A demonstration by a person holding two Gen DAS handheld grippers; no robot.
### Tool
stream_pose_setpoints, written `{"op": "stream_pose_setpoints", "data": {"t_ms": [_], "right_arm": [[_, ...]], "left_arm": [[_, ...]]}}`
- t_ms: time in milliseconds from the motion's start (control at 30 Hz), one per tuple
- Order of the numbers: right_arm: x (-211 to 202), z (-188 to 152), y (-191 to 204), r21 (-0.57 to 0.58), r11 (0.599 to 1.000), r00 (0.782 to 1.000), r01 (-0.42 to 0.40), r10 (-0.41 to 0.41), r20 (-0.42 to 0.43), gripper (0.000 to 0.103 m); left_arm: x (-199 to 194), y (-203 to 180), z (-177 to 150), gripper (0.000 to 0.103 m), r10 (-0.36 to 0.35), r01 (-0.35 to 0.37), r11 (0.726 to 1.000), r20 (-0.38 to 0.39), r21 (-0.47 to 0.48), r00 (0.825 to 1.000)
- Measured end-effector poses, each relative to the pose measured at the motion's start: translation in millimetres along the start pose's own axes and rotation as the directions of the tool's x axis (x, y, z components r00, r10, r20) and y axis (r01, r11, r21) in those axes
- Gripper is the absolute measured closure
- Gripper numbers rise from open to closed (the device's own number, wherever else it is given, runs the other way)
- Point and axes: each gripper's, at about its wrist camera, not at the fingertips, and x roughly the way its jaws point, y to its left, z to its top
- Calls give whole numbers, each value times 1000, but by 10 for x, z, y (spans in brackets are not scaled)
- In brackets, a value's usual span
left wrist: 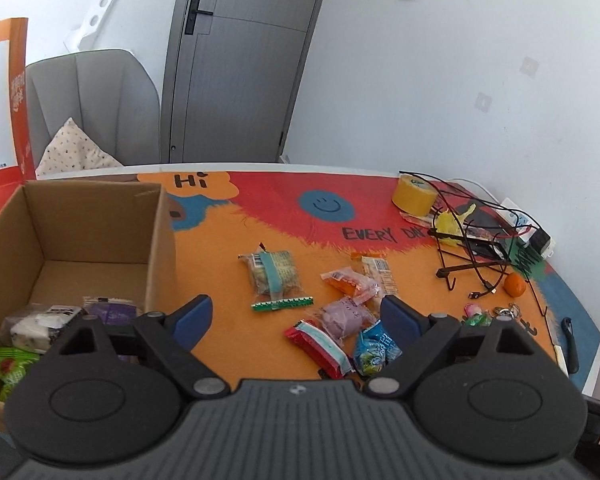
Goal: Organize snacks
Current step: 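Move both grippers back toward the remaining snacks on the table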
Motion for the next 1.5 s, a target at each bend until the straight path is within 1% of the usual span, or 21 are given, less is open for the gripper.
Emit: {"op": "stream_pose_setpoints", "data": {"t_ms": [100, 167, 267, 367, 767, 967, 1067, 1267, 1367, 1500], "right_arm": [[56, -2, -57, 11, 1000, 1000, -2, 2, -9, 50], [102, -4, -91, 21, 1000, 1000, -4, 4, -18, 50], [177, -9, -121, 28, 1000, 1000, -7, 8, -30, 51], [256, -15, -143, 32, 999, 999, -13, 14, -43, 51], [476, -18, -288, 51, 998, 997, -20, 24, -75, 51], [534, -15, -294, 38, 998, 995, -41, 44, -87, 51], [576, -12, -275, 20, 999, 996, -35, 37, -87, 51], [632, -3, -247, 16, 999, 995, -45, 46, -91, 51], [670, 2, -223, 10, 999, 994, -45, 46, -94, 51], [729, 12, -166, -2, 999, 994, -50, 50, -95, 51]], "left_arm": [[86, -50, -15, 21, 4, -4, 1000, -14, 9, 1000], [163, -79, -28, 30, 1, -1, 1000, -37, 10, 999], [282, -112, -60, 41, 1, 0, 1000, -70, 11, 998], [394, -124, -91, 46, 2, -1, 1000, -100, 5, 995], [815, -200, -219, 48, 35, -33, 999, -181, 14, 983], [976, -188, -275, 48, 51, -52, 999, -199, 5, 979], [1015, -187, -296, 48, 54, -54, 999, -195, 3, 979], [1008, -178, -327, 47, 53, -48, 998, -179, 32, 982], [984, -157, -338, 48, 65, -58, 997, -180, 43, 982], [950, -84, -339, 48, 76, -71, 997, -180, 34, 981]]}}
